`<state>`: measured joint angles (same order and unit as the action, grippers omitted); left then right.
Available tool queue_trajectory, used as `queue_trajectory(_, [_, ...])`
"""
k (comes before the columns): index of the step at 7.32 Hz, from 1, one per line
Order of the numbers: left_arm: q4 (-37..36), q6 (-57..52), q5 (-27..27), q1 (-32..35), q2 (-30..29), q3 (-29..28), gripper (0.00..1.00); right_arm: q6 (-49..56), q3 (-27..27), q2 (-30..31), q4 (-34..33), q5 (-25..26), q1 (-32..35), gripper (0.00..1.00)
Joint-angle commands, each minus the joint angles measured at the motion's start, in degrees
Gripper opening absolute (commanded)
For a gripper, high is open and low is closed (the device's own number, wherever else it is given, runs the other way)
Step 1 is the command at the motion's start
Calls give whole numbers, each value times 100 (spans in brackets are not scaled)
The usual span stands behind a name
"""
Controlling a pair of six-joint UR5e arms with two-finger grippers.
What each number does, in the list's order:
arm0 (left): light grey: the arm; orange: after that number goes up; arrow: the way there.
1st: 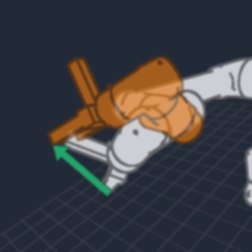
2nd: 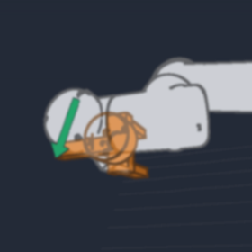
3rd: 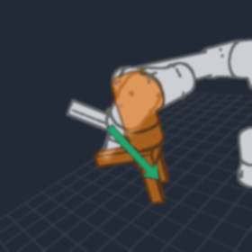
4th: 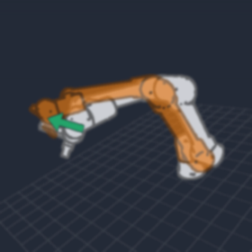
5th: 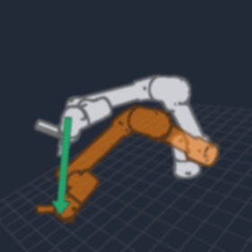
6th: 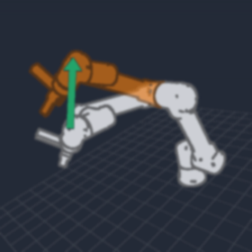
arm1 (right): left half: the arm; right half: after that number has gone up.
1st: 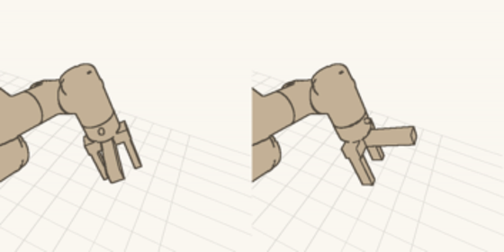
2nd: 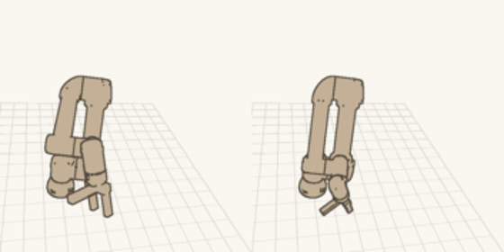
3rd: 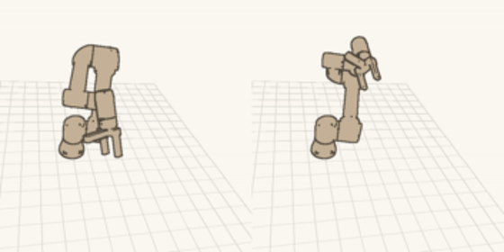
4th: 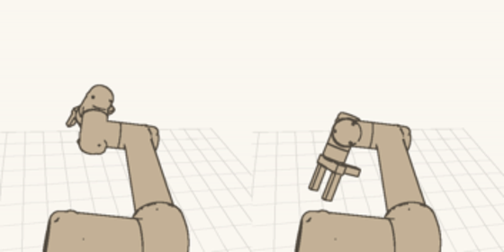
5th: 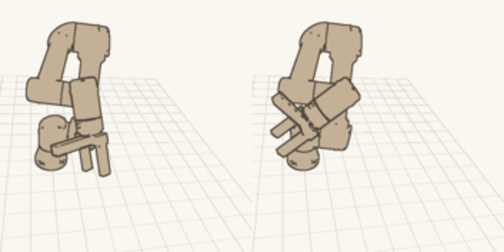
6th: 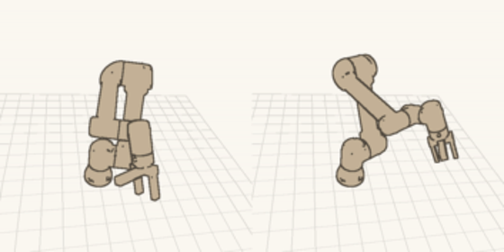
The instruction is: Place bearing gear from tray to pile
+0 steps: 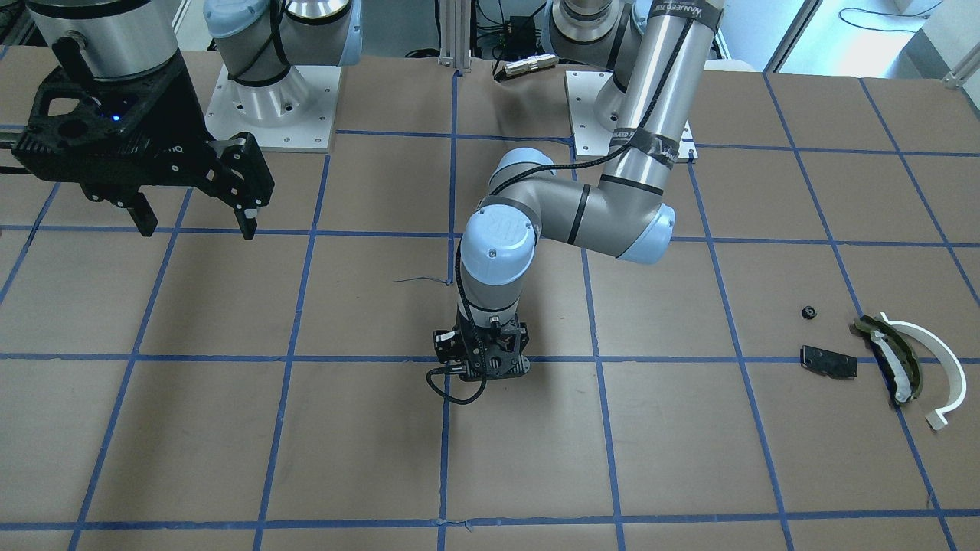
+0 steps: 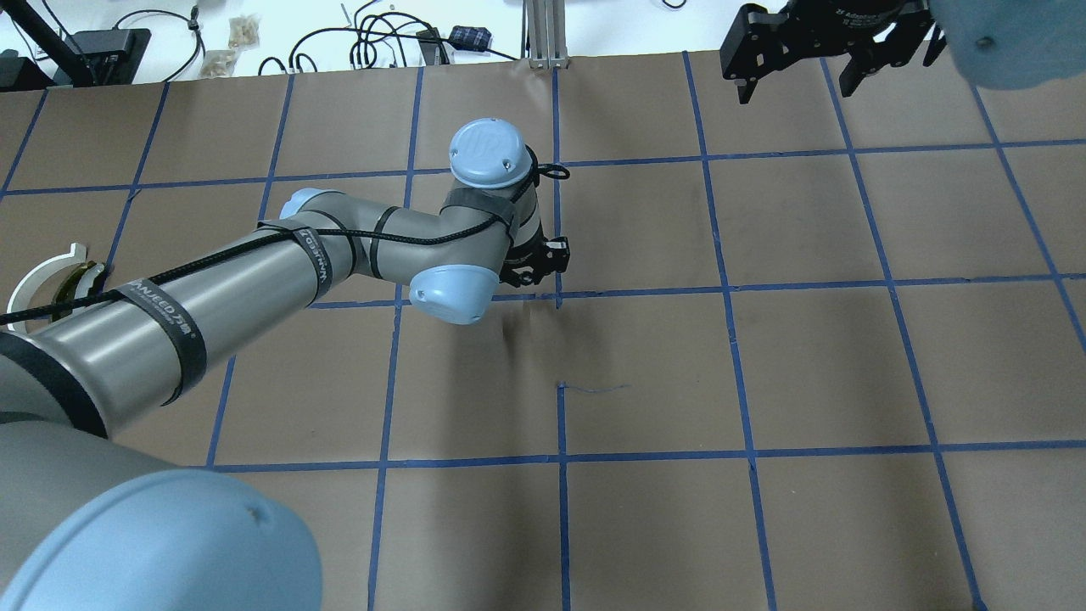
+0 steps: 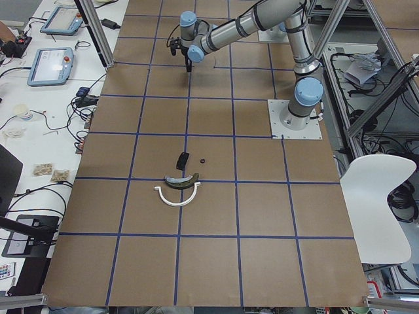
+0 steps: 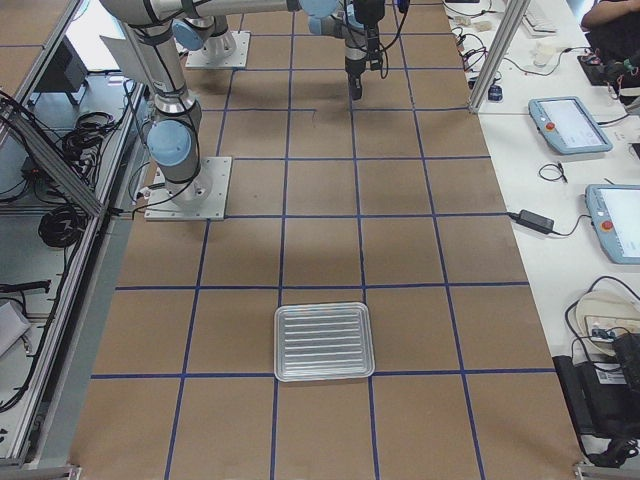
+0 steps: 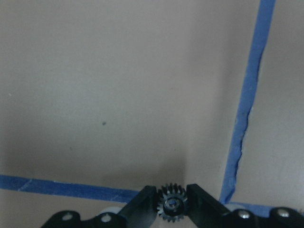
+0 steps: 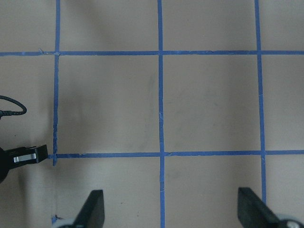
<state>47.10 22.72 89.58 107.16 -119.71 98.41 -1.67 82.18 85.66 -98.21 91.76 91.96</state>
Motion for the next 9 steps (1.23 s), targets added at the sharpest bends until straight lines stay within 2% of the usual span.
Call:
queue_trajectory(1, [594, -1298, 87, -1006, 647, 134, 10, 0, 0, 12, 3, 0, 14, 100])
queue_trajectory(2, [955, -2079, 77, -1561, 920, 326, 10, -9, 0, 3, 3, 0, 23, 100])
queue_trajectory(3, [942, -2975, 130, -2167, 1193, 667, 10, -9, 9, 3, 3, 0, 41, 100])
queue_trajectory(4, [941, -4184, 121, -3113, 1369, 932, 10, -9, 9, 3, 3, 0, 41, 100])
queue_trajectory(6, [846, -5675, 95, -4339, 1494, 1363, 10, -18, 61, 12, 3, -8, 41, 100])
queue_trajectory(8, [441, -6270, 52, -5087, 1381, 1601, 12, -18, 70, 12, 3, -9, 41, 100])
queue_trajectory(9, [362, -6384, 51, -5213, 1354, 1620, 12, -18, 79, 12, 3, -9, 41, 100])
